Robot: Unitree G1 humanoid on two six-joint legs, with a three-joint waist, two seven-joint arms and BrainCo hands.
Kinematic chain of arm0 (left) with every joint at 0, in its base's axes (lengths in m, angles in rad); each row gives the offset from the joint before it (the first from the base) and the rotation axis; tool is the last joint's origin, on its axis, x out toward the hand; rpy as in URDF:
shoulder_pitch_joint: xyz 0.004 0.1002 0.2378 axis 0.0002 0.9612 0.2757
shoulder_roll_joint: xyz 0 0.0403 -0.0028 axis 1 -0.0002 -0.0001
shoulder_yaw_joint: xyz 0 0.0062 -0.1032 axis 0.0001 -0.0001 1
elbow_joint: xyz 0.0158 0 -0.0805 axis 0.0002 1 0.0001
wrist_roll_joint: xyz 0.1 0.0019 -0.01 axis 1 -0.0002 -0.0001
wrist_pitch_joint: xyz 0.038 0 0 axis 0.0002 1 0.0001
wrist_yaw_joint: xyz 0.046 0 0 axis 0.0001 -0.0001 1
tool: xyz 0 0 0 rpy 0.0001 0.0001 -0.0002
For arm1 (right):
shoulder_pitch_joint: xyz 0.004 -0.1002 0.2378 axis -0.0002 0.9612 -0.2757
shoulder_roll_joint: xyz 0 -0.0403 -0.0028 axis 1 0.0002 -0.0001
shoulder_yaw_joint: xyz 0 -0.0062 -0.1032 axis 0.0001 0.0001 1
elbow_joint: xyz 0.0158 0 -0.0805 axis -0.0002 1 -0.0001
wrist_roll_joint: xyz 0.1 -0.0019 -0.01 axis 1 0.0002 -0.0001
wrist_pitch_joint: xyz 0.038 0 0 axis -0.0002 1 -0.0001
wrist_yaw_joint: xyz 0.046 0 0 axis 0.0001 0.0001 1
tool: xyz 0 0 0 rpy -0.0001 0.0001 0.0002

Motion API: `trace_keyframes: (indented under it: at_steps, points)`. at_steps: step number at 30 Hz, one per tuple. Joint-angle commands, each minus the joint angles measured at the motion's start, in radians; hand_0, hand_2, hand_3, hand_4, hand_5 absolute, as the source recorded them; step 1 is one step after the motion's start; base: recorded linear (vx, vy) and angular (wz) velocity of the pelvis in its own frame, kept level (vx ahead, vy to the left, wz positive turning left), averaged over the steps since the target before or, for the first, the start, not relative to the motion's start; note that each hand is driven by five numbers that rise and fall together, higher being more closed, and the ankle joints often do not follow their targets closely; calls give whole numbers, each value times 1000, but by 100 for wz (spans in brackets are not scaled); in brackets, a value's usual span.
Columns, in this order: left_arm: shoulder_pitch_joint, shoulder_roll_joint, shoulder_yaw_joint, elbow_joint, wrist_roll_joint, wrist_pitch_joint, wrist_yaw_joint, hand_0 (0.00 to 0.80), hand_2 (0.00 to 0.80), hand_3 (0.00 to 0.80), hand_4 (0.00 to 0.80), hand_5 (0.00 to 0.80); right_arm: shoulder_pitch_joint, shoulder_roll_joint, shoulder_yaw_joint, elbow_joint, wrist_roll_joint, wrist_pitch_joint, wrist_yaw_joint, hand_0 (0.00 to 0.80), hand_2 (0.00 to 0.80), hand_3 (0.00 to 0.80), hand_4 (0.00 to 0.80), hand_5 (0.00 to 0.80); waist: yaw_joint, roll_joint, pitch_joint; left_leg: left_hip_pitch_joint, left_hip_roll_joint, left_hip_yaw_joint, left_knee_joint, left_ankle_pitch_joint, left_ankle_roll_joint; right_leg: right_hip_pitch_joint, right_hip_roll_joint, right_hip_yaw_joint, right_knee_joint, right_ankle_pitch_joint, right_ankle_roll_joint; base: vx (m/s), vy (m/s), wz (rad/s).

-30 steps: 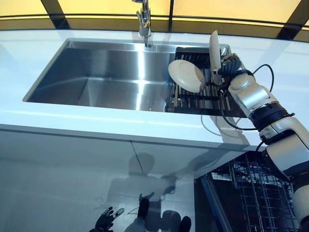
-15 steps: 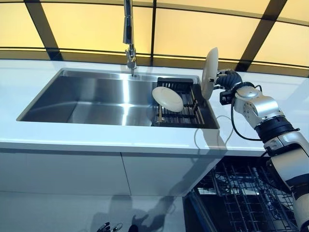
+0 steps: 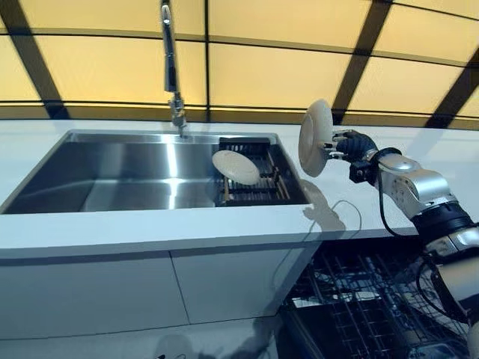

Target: Take plates into dishwasher

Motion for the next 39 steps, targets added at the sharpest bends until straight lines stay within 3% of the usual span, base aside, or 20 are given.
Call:
trace_keyframes:
  at_steps: [1, 6, 18, 29, 39]
  points:
    - [-36, 7, -4, 68, 54, -21, -13, 0, 0, 0, 0, 0, 16, -94, -51, -69, 40, -12, 49, 800, 800, 800, 800, 800, -15, -54, -36, 80, -26, 67, -1, -90, 21, 1, -24, 46, -3, 54, 41, -2, 22, -23]
    - [-40, -1, 8, 75, 59, -30, -8, 0, 0, 0, 0, 0, 122, -134, -115, -135, 53, 30, 89, 800, 800, 800, 800, 800, -52, -62, -40, 90, -19, 91, -1, -96, 22, -5, -15, 75, 2, 57, 43, -8, 8, -18]
    - [-89, 6, 34, 79, 36, -31, 15, 0, 0, 0, 0, 0, 362, -191, -230, -220, 73, 53, 225, 800, 800, 800, 800, 800, -131, -76, -34, 106, -7, 132, -1, -102, 30, -23, 9, 130, 15, 63, 46, -24, 9, -18]
    - [-81, 21, 61, 101, 48, -44, 2, 0, 0, 0, 0, 0, 488, -237, -287, -184, 68, 86, 356, 800, 800, 800, 800, 800, -163, -79, -42, 106, -11, 149, -1, -107, 32, -30, 22, 149, 10, 68, 47, -13, -2, -11]
    - [-83, 31, 72, 114, 57, -59, -10, 0, 0, 0, 0, 0, 548, -286, -352, -151, 122, 92, 389, 800, 800, 800, 800, 800, -174, -86, -41, 101, -8, 155, -1, -109, 33, -36, 31, 159, 9, 67, 47, -23, -11, -3]
